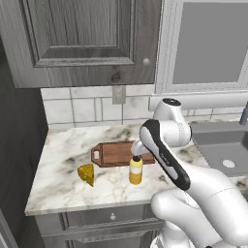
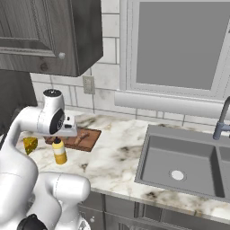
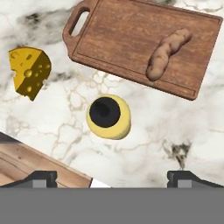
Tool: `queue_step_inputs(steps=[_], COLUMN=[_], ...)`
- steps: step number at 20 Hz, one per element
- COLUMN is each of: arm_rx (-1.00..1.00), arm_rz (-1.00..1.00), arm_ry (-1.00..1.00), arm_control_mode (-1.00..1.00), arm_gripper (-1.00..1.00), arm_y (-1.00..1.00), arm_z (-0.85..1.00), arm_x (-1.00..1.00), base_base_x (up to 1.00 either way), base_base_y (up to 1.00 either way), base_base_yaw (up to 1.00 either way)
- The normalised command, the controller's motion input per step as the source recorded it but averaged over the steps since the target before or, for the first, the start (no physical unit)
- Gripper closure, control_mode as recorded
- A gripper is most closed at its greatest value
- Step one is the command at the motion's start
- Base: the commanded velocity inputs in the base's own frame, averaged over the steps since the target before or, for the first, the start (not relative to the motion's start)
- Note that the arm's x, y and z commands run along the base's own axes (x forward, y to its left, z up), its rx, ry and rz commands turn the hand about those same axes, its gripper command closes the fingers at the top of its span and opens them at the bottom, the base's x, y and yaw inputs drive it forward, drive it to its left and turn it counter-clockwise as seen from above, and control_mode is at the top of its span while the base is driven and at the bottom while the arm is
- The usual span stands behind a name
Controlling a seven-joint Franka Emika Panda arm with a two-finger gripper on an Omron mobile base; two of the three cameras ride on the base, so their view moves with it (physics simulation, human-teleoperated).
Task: Retrieve the reheated potato from the microwave, then place the potato, cheese, and condiment on the cutting board.
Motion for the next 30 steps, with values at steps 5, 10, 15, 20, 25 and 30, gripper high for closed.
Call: queue_step_inputs(steps=[5,10,15,20,25,30], arm_rx=[0.0,-0.01,-0.06,-0.05,0.0,0.0], arm_rz=[0.0,0.0,0.0,0.0,0.0,0.0], arm_ry=[-0.01,-0.04,-0.04,-0.06,-0.02,0.0], arm_control_mode=[-1.0,-1.0,-1.0,-1.0,-1.0,-1.0], arm_gripper=[-1.0,-1.0,-1.0,-1.0,-1.0,-1.0], arm_y=[0.3,0.1,0.01,0.0,0.01,0.0], arm_z=[0.0,0.0,-0.02,-0.06,-0.09,-0.06], arm_x=[0.0,0.0,0.0,0.04,0.12,0.04], base_base_x=[0.0,0.0,0.0,0.0,0.0,0.0], base_base_y=[0.0,0.0,0.0,0.0,0.0,0.0], base_base_yaw=[0.0,0.0,0.0,0.0,0.0,0.0])
